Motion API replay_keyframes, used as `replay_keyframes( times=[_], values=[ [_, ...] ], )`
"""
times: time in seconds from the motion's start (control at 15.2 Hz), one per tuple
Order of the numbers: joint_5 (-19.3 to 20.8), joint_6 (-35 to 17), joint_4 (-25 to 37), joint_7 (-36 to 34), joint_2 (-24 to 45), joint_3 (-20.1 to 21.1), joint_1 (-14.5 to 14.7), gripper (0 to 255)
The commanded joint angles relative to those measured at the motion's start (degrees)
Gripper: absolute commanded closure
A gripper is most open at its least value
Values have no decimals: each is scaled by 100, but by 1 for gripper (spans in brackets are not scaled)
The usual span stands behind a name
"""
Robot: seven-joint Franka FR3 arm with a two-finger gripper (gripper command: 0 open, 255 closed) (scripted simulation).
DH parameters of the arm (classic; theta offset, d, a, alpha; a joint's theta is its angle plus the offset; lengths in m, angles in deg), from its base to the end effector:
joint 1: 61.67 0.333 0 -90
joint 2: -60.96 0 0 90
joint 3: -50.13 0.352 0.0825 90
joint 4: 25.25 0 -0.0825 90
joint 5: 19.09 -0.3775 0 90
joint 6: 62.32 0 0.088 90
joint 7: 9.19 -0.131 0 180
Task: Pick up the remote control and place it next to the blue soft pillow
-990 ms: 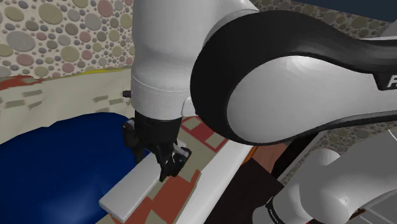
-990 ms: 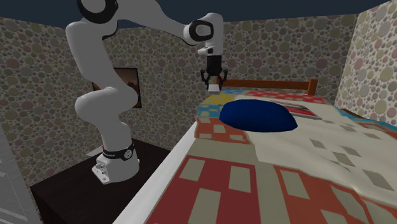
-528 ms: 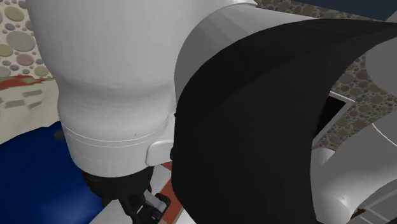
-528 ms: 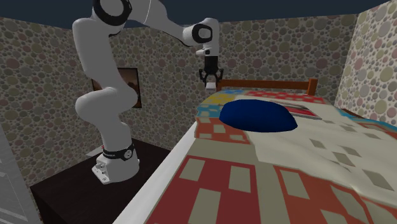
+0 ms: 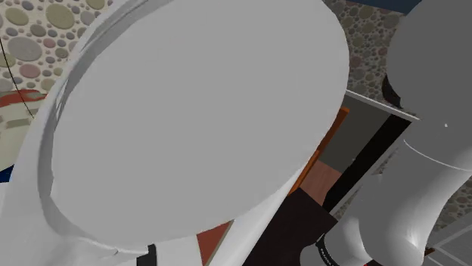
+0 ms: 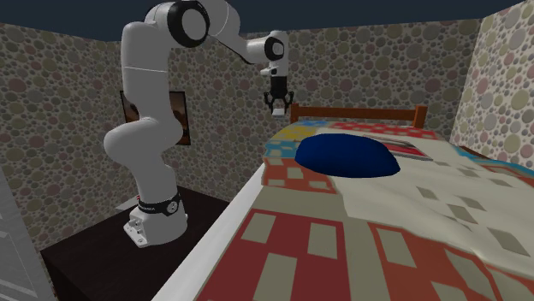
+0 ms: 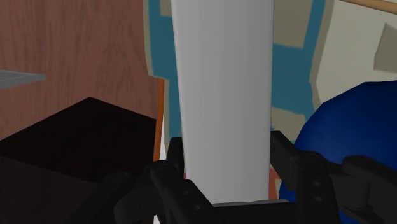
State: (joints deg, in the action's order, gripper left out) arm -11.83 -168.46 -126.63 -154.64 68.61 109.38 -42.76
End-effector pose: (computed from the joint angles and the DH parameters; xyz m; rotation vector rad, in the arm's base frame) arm 0.1562 0.5622 0.5267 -2.6256 1.6921 -0.0012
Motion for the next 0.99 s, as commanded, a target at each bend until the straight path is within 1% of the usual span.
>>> replay_keyframes(
  times=[0.0,0.4,0.92],
  values=[
    [468,173,425,-465,512,17,366,255],
    [544,-265,24,-523,577,-60,396,255],
    [761,-813,-423,-674,774,-157,463,255]
  ],
)
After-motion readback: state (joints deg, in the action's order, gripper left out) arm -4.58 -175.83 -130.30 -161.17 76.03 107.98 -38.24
